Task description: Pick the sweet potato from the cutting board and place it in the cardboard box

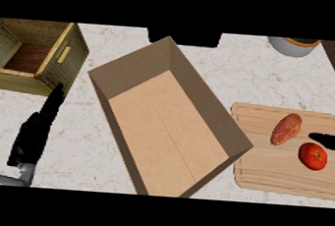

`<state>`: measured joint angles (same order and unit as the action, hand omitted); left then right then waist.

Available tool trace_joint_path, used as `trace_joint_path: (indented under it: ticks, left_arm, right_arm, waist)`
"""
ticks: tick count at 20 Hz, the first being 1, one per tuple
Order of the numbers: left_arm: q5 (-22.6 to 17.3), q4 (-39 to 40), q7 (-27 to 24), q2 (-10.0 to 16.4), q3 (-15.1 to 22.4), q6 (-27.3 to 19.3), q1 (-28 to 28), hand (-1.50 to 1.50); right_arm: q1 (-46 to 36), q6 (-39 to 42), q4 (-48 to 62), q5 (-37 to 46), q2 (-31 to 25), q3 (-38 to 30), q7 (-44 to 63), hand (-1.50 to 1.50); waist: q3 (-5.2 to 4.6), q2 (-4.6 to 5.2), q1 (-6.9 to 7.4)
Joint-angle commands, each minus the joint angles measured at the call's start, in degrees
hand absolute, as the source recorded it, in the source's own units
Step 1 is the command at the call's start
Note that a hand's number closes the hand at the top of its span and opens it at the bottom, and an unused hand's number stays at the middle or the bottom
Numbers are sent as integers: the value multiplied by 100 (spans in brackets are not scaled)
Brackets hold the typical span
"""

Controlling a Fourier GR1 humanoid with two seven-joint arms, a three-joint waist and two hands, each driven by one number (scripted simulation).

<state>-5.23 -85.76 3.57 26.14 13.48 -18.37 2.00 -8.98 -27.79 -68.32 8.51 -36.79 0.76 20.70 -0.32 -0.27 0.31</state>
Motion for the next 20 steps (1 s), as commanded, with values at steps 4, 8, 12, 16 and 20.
trace_joint_path:
  ticks: [4,8,12,16,20]
  left_arm:
    - [44,38,135,-136,73,4,30,0]
    - [28,118,-153,-147,-109,183,51,0]
    - [224,128,40,-361,-159,197,67,0]
    - [243,342,-460,-320,-430,424,-186,0]
    - [437,205,-63,-438,-454,420,-29,0]
  right_arm:
    - [-306,2183,-844,-308,-630,828,2174,-150]
    - [-739,2316,-976,-252,-250,998,3059,-150]
    - [-866,2566,-1235,-64,-174,792,3686,-150]
    - [-572,2312,-1207,366,269,904,3702,-150]
    - [-858,2667,-1134,553,412,876,4181,-150]
  waist:
    - [7,0,-39]
    - [25,29,11]
    - [30,24,-18]
    - [30,26,-28]
    - [30,26,-25]
